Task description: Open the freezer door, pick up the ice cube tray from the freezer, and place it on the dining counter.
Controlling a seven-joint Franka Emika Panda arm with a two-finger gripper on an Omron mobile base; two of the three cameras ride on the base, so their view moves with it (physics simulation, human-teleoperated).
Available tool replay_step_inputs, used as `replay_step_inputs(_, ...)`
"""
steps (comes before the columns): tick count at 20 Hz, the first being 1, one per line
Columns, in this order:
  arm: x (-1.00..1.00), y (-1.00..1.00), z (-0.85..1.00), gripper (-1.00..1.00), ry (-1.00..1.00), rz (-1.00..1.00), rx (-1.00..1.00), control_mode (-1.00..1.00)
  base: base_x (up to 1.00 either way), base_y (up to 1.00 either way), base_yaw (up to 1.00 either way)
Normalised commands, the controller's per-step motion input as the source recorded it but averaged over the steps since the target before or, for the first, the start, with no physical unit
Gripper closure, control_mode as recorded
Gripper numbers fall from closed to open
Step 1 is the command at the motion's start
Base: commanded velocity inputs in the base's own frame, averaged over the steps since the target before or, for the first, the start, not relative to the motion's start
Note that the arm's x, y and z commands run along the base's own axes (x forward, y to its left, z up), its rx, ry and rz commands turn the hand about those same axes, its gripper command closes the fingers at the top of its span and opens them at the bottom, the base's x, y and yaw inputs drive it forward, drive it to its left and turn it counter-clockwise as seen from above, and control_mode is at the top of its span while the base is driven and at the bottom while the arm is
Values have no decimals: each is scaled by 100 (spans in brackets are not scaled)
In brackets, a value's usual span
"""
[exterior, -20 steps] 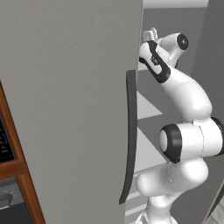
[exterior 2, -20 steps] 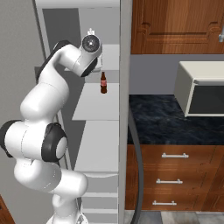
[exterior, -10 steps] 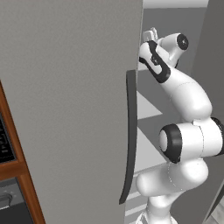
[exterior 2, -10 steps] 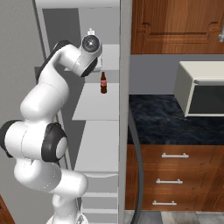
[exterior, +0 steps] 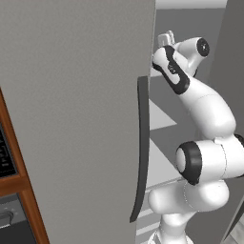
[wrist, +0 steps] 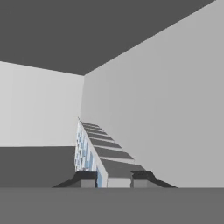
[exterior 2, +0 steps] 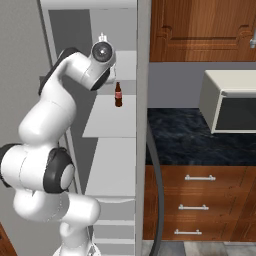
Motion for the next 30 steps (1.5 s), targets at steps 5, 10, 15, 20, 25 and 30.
replay_step_inputs(5, -35, 0, 9, 100, 0, 0, 0, -100, 0, 0, 0)
replay_step_inputs(10, -25, 0, 10, 100, 0, 0, 0, -100, 0, 0, 0)
replay_step_inputs(15, -35, -14, 9, 100, 0, -1, 0, -100, 0, 0, 0)
replay_step_inputs(20, -52, -25, 4, 100, 0, 0, 0, -100, 0, 0, 0)
replay_step_inputs(25, -54, -12, 0, 100, 0, 0, 0, -100, 0, 0, 0)
replay_step_inputs(30, -61, 0, 0, 100, 1, 0, 0, -100, 0, 0, 0)
